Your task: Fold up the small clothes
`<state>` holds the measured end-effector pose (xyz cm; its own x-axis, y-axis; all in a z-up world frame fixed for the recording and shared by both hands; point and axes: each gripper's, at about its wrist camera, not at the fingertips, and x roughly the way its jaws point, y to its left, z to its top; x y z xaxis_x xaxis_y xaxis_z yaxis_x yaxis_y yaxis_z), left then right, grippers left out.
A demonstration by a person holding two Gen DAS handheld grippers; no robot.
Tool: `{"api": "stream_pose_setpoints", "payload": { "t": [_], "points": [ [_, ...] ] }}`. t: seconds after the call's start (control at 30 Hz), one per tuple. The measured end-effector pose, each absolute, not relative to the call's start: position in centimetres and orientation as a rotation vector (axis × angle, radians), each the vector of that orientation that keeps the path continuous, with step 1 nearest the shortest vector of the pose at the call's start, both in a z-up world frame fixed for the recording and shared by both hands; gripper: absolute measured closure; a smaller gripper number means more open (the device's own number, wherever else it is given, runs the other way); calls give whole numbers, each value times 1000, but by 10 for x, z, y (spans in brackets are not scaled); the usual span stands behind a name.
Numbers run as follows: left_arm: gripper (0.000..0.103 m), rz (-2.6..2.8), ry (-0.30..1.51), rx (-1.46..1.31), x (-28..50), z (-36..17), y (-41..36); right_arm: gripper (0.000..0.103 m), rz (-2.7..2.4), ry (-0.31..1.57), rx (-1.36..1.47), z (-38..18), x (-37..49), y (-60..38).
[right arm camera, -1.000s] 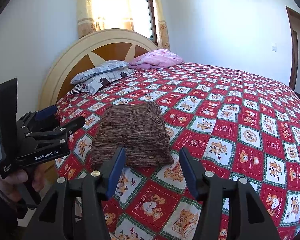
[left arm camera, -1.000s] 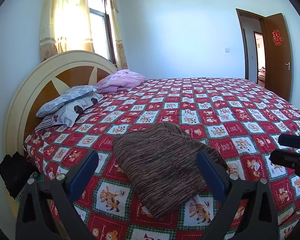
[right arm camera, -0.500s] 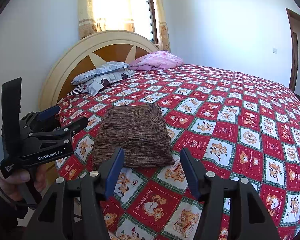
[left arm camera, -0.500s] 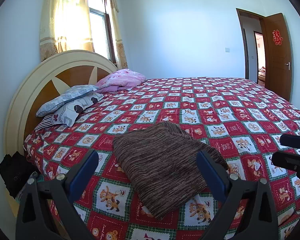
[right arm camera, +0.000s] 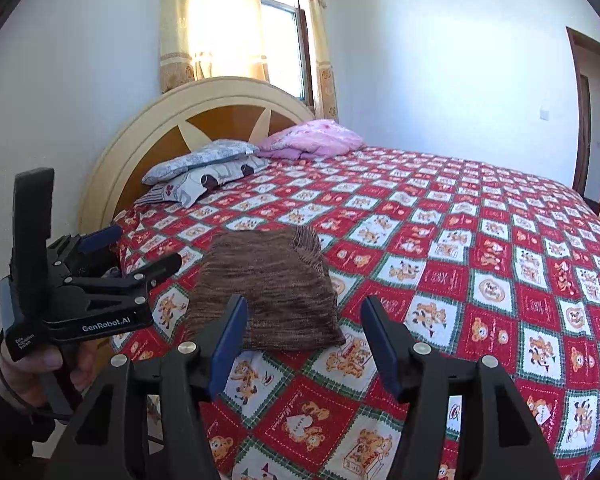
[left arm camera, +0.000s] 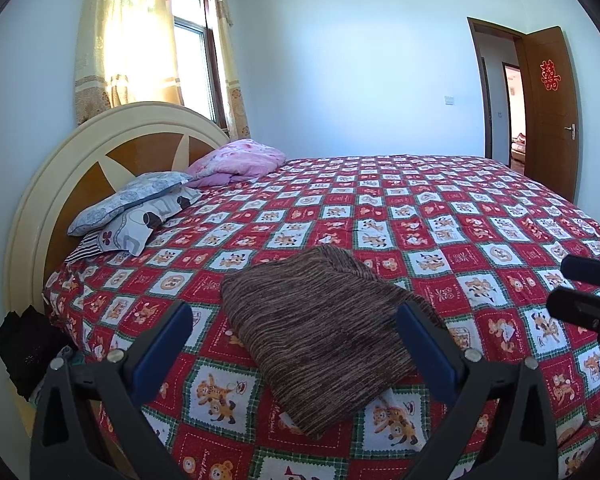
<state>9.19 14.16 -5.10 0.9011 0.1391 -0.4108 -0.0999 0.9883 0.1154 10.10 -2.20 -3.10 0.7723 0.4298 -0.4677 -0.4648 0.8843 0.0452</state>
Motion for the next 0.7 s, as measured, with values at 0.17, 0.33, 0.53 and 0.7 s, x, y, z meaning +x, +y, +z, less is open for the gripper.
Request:
{"api": "stream_pose_setpoints", "payload": {
  "t": [0.17,0.33,0.53,0.7],
  "points": [
    [0,138,432,80,93,-50,145,43,478,464,-68,-28,99,-24],
    [0,149,438,54,93,-49,151,42,477,459,-65,-27,98,-25],
    [0,160,455,48,97,-52,156,42,481,468,-75,-30,98,-22],
    [0,168,457,42,97,-53,159,42,487,476,-83,-33,98,-20]
  ]
}}
